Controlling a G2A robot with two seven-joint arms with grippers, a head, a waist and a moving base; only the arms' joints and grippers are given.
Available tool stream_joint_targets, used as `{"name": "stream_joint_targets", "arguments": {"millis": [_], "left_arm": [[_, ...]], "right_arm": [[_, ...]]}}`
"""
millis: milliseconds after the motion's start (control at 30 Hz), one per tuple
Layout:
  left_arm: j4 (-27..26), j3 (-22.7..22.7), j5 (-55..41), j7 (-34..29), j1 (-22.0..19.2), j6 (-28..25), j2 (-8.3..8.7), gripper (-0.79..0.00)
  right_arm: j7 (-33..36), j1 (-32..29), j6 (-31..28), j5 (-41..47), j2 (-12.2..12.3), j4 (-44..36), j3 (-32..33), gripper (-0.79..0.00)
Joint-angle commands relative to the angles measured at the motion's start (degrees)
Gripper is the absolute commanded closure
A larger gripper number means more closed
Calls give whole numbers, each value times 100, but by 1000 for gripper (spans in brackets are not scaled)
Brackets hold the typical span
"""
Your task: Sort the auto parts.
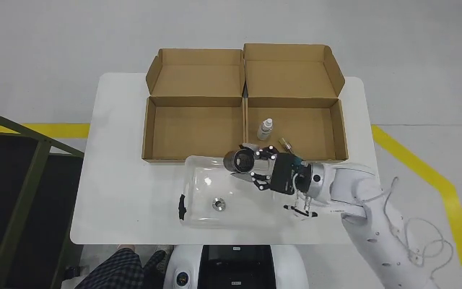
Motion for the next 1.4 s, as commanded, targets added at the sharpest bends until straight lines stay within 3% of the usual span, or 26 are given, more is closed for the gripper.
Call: {"name": "stream_joint_targets", "arguments": {"millis": [0,467,833,1367], "left_arm": [[0,0,0,0,0,0,0,-785],[0,0,0,0,0,0,0,-785],[0,0,0,0,0,0,0,-785],[0,0,0,0,0,0,0,-785]], "right_arm": [[-91,-73,-14,67,21,-39,151,0],[-576,-407,-155,494,118,-58,858,0],[-691,-475,-242,627,153,-131,1030,0],[214,349,140,577,65,304,94,0]]}}
